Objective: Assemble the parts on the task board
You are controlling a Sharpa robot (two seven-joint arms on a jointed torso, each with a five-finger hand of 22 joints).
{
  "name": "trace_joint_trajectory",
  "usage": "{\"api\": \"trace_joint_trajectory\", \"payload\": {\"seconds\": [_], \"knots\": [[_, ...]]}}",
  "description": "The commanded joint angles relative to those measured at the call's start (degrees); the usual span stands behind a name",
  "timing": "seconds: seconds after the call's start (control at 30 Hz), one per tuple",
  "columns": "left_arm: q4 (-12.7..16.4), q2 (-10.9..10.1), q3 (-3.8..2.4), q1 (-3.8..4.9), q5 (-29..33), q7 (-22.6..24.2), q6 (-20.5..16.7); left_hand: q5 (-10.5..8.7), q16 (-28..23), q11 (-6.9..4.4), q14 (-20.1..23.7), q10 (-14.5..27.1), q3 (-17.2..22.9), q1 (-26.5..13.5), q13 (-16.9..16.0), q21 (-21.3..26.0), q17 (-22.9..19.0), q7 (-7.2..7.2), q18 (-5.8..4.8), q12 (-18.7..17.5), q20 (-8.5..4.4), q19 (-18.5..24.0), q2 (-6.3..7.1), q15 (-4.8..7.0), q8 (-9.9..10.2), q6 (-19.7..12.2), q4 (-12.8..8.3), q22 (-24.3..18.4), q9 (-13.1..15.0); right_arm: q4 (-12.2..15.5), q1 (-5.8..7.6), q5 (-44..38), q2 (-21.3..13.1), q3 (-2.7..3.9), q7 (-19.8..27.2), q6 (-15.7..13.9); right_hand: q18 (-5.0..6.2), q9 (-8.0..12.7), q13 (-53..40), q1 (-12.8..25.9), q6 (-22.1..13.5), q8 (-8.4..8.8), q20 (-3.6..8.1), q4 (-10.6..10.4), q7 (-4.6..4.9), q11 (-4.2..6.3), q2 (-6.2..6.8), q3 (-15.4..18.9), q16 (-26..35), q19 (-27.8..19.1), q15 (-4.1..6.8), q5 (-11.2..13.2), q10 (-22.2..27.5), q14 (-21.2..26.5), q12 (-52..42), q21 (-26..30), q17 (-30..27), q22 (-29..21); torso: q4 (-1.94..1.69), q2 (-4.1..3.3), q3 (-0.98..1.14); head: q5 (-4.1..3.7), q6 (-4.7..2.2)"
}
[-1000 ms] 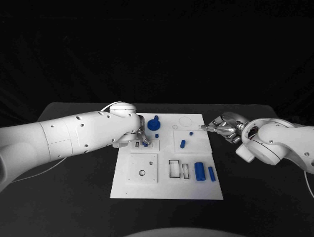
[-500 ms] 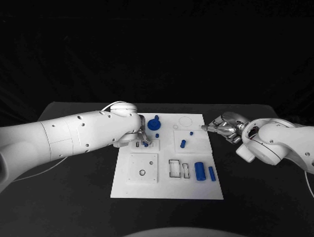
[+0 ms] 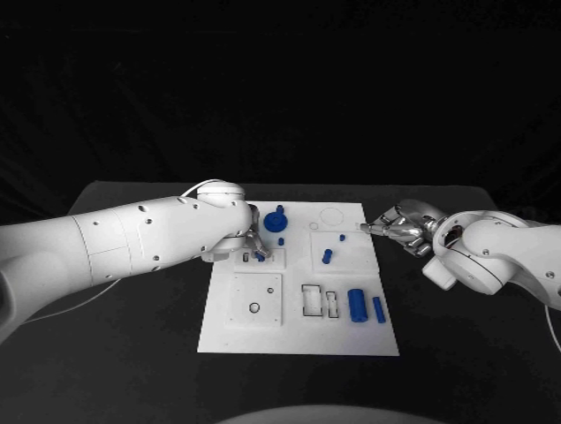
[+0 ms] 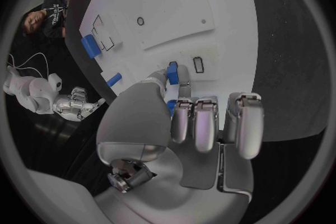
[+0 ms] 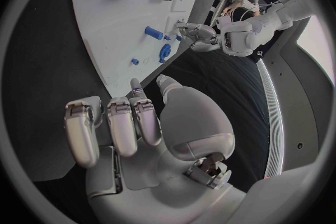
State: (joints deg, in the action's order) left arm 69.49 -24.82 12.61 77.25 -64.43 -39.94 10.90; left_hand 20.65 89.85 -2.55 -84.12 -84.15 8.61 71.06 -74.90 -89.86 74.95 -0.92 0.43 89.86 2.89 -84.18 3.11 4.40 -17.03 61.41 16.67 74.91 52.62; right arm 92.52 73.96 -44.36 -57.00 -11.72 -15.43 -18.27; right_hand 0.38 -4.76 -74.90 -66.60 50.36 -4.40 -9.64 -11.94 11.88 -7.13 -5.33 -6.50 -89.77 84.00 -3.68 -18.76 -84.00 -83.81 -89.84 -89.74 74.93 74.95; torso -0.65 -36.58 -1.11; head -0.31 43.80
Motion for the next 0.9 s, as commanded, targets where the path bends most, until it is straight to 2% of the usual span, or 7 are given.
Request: {"api": "trace_joint_trajectory", "payload": {"seconds": [0.03,0.37,0.57,0.73,0.9], "knots": [[0.0,0.1,0.01,-0.04,-0.3,-5.0,1.5,-0.21,0.1,0.29,-5.9,-5.9,-0.1,-0.4,-15.1,-0.1,15.1,0.02,-0.43,0.1,0.18,-5.8,0.0,-0.06,0.3,0.5,-0.1,15.1,0.0,0.0,-0.03,-0.5,0.0,-0.01,-0.2,0.9,-0.38,-0.1,-15.1,-0.6,-0.4,-0.21,-0.57,0.0,-0.08,-0.55,0.14,0.2,-0.2,6.0,-0.38,-0.3,-6.0,-6.2,-0.2,-0.3,15.1,15.1,0.01,0.01,-0.02,-0.06,0.02],[-0.2,0.0,0.01,-0.04,0.0,-4.9,1.7,-0.24,0.1,0.21,-5.9,-5.9,0.1,0.1,-15.1,-0.1,15.1,0.11,-0.43,0.1,0.21,-5.8,-0.14,-0.05,0.3,0.5,-0.2,15.1,0.0,0.0,-0.03,-0.5,0.0,-0.01,-0.2,0.9,-0.38,-0.1,-15.1,-0.6,-0.4,-0.21,-0.57,0.0,-0.09,-0.55,0.13,0.2,-0.2,6.0,-0.38,-0.3,-6.0,-6.2,-0.2,-0.3,15.1,15.1,-0.09,0.0,0.01,-0.04,0.06],[-0.2,0.1,0.01,-0.04,0.1,-4.8,1.8,-0.3,0.1,0.22,-5.9,-5.9,0.1,0.1,-15.1,-0.1,15.1,0.05,-0.43,0.1,0.22,-5.8,-0.11,-0.06,0.4,0.5,-0.1,15.1,0.0,0.0,-0.03,-0.5,0.0,-0.01,-0.2,0.9,-0.38,-0.1,-15.1,-0.6,-0.4,-0.21,-0.57,0.0,-0.09,-0.55,0.13,0.2,-0.2,6.0,-0.38,-0.3,-6.0,-6.2,-0.2,-0.3,15.1,15.1,0.01,0.02,-0.03,-0.02,0.19],[-0.3,0.1,0.01,-0.04,0.2,-4.7,2.0,-0.74,0.1,0.53,-5.9,-5.9,-1.2,-2.1,-15.1,-0.1,15.1,-0.29,-0.43,0.1,0.24,-5.8,0.28,-0.21,0.9,0.5,0.2,15.1,-0.1,0.0,-0.03,-0.5,0.0,-0.01,-0.2,0.9,-0.38,-0.1,-15.1,-0.6,-0.4,-0.21,-0.57,0.0,-0.09,-0.55,0.13,0.2,-0.2,6.0,-0.38,-0.3,-6.0,-6.2,-0.2,-0.3,15.1,15.1,-0.02,0.0,-0.01,-0.05,0.15],[-0.3,0.1,0.01,-0.05,0.3,-4.6,2.1,-5.54,0.1,0.83,-5.9,-5.9,-4.5,-7.0,-15.1,-0.1,15.1,-0.6,-0.43,0.1,0.3,-5.8,1.67,-0.46,1.3,1.0,0.3,15.1,-0.2,0.0,-0.03,-0.5,0.0,-0.01,-0.2,0.9,-0.38,-0.1,-15.1,-0.6,-0.4,-0.21,-0.57,0.0,-0.09,-0.55,0.13,0.2,-0.2,6.0,-0.38,-0.3,-6.0,-6.2,-0.2,-0.3,15.1,15.1,-0.02,-0.01,0.01,-0.03,0.15]]}}
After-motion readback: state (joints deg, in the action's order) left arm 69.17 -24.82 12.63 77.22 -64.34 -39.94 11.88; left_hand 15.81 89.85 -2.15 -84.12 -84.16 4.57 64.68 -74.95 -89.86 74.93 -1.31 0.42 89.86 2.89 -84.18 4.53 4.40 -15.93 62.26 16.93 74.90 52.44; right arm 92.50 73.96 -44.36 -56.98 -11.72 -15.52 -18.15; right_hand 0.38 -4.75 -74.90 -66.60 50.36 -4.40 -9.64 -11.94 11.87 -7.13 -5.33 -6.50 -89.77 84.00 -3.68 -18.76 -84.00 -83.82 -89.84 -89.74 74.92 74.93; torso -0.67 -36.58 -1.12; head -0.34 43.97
